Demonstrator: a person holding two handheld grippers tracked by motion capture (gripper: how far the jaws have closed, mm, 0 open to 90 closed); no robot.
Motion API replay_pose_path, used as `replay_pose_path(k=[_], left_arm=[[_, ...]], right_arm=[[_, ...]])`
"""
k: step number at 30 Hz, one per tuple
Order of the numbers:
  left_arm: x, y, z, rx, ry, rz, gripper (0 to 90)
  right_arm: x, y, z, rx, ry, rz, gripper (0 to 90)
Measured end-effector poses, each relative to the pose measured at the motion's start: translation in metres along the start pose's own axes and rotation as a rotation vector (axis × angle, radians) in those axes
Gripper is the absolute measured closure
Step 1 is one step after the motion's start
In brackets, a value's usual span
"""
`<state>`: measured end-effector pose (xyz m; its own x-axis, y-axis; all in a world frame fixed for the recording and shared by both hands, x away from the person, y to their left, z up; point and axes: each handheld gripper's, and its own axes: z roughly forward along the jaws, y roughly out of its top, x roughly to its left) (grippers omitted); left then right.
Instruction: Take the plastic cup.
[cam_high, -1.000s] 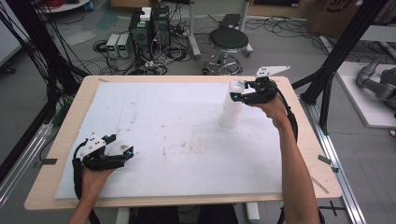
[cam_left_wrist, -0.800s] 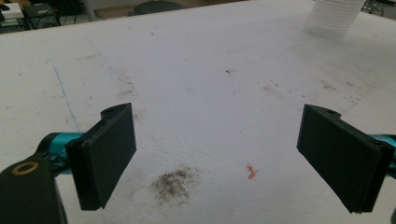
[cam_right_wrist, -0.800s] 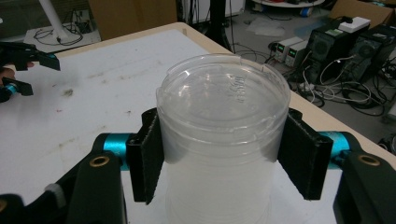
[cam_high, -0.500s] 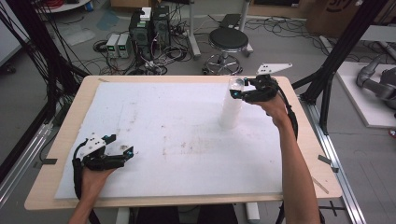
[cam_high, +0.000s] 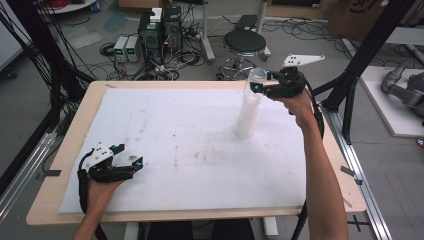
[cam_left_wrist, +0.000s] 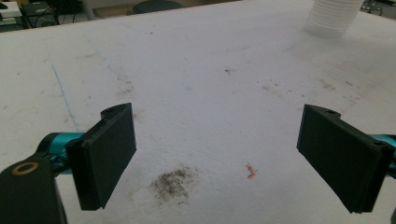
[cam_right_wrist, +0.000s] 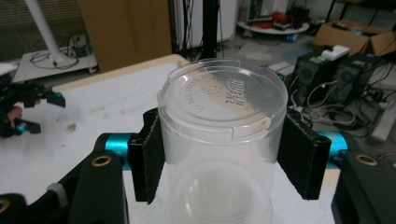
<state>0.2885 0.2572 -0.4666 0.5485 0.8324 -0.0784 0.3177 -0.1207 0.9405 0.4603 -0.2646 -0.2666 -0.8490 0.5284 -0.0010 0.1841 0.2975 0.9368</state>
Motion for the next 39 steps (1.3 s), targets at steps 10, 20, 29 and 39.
replay_pose_path(k=[10, 20, 29, 39], left_arm=[[0.000, 0.000, 0.000, -0.004, -0.002, -0.002, 11.7], [0.001, 0.000, 0.000, 0.000, -0.007, -0.003, 11.7], [0.000, 0.000, 0.000, 0.002, -0.010, 0.000, 11.7], [0.000, 0.000, 0.001, 0.005, -0.009, 0.004, 11.7]], right_arm=[[0.010, 0.050, -0.020, -0.041, -0.021, -0.022, 38.8], [0.018, 0.057, -0.024, -0.023, -0.019, -0.023, 38.8], [0.054, 0.047, -0.017, -0.030, 0.069, -0.048, 38.8], [0.106, 0.024, -0.007, -0.051, 0.177, -0.060, 38.8]])
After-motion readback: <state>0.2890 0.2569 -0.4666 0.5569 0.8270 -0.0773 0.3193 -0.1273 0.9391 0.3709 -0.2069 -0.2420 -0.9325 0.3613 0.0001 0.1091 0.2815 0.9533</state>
